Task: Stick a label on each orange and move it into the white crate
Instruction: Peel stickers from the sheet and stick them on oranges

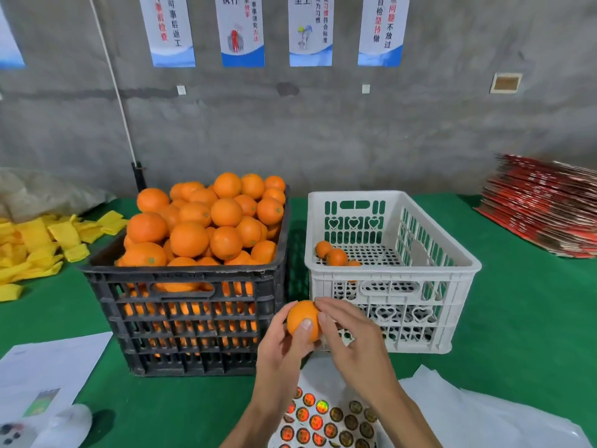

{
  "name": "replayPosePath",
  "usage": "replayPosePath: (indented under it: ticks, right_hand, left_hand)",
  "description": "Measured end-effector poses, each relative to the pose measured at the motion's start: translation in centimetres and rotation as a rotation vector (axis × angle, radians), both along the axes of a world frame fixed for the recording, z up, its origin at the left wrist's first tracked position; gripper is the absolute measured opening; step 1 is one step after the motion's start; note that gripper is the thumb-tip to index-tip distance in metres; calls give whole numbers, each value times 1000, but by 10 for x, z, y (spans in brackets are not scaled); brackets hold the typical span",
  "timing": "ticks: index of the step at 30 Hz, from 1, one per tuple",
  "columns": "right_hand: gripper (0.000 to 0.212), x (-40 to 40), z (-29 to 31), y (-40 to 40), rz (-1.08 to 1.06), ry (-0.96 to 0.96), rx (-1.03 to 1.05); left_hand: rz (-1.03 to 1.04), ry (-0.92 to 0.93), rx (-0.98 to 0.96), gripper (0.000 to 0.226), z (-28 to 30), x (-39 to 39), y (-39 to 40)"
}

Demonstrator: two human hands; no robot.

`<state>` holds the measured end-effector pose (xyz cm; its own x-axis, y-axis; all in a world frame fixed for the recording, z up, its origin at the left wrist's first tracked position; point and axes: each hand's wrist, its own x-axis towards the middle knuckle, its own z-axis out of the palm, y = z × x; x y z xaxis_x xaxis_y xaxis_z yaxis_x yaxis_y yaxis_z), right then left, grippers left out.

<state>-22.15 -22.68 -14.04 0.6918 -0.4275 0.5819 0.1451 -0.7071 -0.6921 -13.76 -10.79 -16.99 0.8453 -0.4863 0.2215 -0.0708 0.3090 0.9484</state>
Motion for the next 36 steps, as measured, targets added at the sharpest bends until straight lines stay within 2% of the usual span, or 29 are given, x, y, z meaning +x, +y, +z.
replayPosePath:
  ticks: [3, 5, 7, 10, 11, 13, 15, 17, 19, 21, 25, 30, 33, 35, 36]
  right_hand:
    - [58, -2, 4, -1, 21, 150, -201]
    - [77, 0, 12, 3, -68, 201, -312]
    - [85, 7, 20, 1, -222, 142, -425]
    - [58, 22, 36, -9, -388, -33, -481]
    - [54, 26, 43, -15, -407, -40, -472]
    - [60, 34, 56, -28, -450, -25, -451]
    - [70, 42, 65, -43, -507, 20, -466]
    - [75, 49, 68, -55, -528, 77, -508]
    - [75, 55, 67, -60, -517, 138, -521]
    - [63, 58, 59, -62, -515, 154, -499]
    - [35, 67, 45, -59, -520, 45, -478]
    - [28, 71, 46, -52, -488, -19, -449]
    - [27, 66, 45, -53, -452, -12, -439]
    - [29, 60, 43, -54, -418, -22, -418]
    - [30, 58, 42, -53, -397, -40, -414]
  left_hand:
    - [22, -10, 8, 41, 18, 7, 0]
    - [12, -12, 2, 51, 29, 10, -6]
    - [-15, -20, -1, 63, 43, 9, -12]
    - [-63, -126, 89, 68, 70, 15, -17]
    - [-99, -171, 133, 67, 82, 20, -16]
    - [-108, -300, 214, 56, 107, 32, -12]
    - [70, -503, 252, 39, 133, 52, -2]
    - [323, -778, 357, 34, 154, 83, 16]
    - [489, -969, 682, 44, 167, 118, 35]
    - [528, -917, 955, 60, 173, 149, 46]
    - [435, -858, 1093, 66, 183, 186, 44]
    - [409, -931, 1330, 82, 195, 207, 22]
    - [464, -976, 1292, 77, 191, 207, 15]
    - [569, -1003, 1127, 74, 186, 192, 16]
    - [620, -1009, 980, 73, 183, 179, 16]
